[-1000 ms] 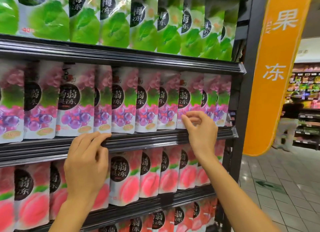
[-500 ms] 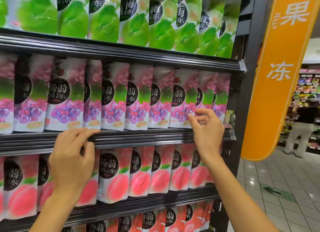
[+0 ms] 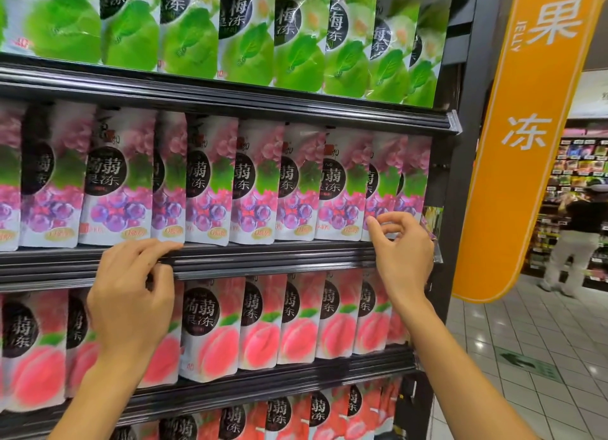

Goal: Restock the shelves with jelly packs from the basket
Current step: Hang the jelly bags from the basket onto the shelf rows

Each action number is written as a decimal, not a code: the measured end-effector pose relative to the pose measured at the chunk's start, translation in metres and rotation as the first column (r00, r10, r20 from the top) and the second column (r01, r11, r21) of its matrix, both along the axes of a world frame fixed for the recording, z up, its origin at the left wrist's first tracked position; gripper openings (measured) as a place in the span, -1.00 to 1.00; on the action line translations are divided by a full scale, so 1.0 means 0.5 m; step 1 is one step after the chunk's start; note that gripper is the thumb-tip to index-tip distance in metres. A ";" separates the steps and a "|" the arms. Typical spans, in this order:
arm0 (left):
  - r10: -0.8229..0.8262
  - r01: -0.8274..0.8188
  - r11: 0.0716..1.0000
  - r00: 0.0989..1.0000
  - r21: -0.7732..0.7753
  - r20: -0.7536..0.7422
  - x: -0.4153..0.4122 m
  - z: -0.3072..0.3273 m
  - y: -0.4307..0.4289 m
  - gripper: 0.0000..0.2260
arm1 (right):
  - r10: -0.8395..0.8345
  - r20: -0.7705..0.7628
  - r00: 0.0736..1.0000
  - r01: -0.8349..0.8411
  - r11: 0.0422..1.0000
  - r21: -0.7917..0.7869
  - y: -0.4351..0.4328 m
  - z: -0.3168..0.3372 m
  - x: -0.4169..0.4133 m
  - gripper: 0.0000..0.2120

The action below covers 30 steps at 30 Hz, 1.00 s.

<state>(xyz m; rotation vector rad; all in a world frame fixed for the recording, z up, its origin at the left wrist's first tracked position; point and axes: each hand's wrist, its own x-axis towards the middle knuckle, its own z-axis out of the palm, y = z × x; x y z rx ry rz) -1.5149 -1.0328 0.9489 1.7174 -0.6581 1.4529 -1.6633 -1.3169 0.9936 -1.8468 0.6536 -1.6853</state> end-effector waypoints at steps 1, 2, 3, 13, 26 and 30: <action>0.002 -0.002 1.000 1.000 0.001 0.002 0.001 0.000 0.000 -0.72 | 0.001 0.000 1.000 -0.001 1.000 -0.001 0.000 0.000 0.001 -0.83; 0.004 -0.004 1.000 1.000 0.004 0.004 0.001 -0.001 0.000 -0.72 | 0.000 0.004 1.000 0.000 1.000 -0.001 -0.002 0.000 0.001 -0.81; 0.004 -0.004 1.000 1.000 0.007 0.006 0.003 -0.001 0.000 -0.72 | -0.003 0.009 1.000 0.003 1.000 0.001 -0.003 0.000 0.001 -0.78; -0.009 0.008 1.000 1.000 0.009 0.015 0.007 -0.002 0.000 -0.71 | -0.014 -0.060 0.998 0.014 1.000 0.003 -0.019 0.014 -0.001 -0.74; 0.006 -0.005 1.000 1.000 -0.011 0.022 0.010 -0.004 -0.005 -0.72 | 0.006 0.080 0.997 -0.010 0.998 0.055 -0.064 0.022 -0.029 -0.63; 0.000 0.000 1.000 1.000 0.002 0.002 0.005 -0.003 -0.001 -0.72 | -0.018 0.066 0.998 0.013 0.998 0.069 -0.073 0.022 -0.030 -0.73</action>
